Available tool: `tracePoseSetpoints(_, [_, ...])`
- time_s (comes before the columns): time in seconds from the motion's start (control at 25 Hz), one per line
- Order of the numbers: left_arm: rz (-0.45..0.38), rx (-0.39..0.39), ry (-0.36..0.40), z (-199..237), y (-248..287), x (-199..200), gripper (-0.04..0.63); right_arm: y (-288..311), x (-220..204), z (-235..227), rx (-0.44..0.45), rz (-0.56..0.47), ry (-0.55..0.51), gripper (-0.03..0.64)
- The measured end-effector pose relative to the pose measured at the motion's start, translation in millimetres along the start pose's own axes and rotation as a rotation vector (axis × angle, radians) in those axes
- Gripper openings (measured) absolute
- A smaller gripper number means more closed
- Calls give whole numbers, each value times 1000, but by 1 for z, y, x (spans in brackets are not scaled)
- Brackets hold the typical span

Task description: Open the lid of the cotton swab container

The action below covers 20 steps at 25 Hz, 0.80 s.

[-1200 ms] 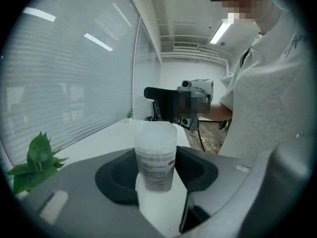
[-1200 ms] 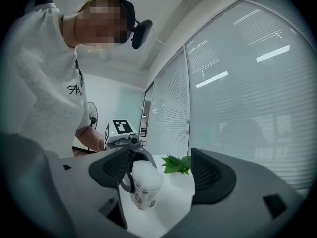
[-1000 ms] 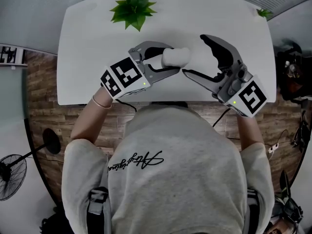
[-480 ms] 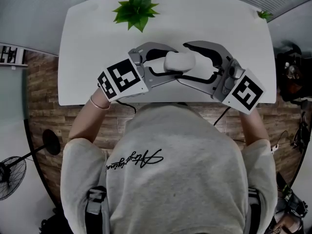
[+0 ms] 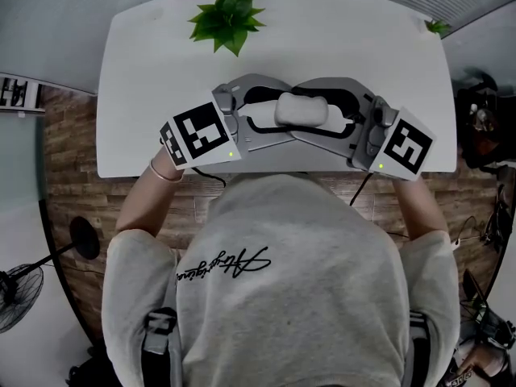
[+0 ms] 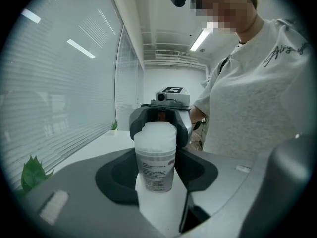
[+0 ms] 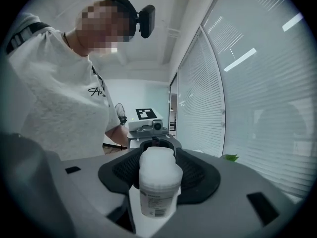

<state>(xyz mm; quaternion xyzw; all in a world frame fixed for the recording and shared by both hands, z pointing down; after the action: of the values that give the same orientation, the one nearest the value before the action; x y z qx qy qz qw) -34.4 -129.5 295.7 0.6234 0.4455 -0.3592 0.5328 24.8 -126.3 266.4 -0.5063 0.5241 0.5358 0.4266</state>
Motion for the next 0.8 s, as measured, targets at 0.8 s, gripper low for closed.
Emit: tracePoseSetpoints(0.8, [-99, -50, -1, 6, -16, -13, 209, 20, 1, -13, 34, 108, 192, 221])
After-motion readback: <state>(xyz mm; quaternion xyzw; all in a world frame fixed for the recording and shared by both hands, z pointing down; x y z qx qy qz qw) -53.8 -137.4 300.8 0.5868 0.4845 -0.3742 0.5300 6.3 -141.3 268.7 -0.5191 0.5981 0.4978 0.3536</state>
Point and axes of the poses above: the fingertips, and each gripper's own axes: y forward along the fingers, z to its left, x out of its top, the point moved 5 cm from there along -y, backward along the fingers, and after that the axes turned 7 degrees about y, right-handed, at the moved point
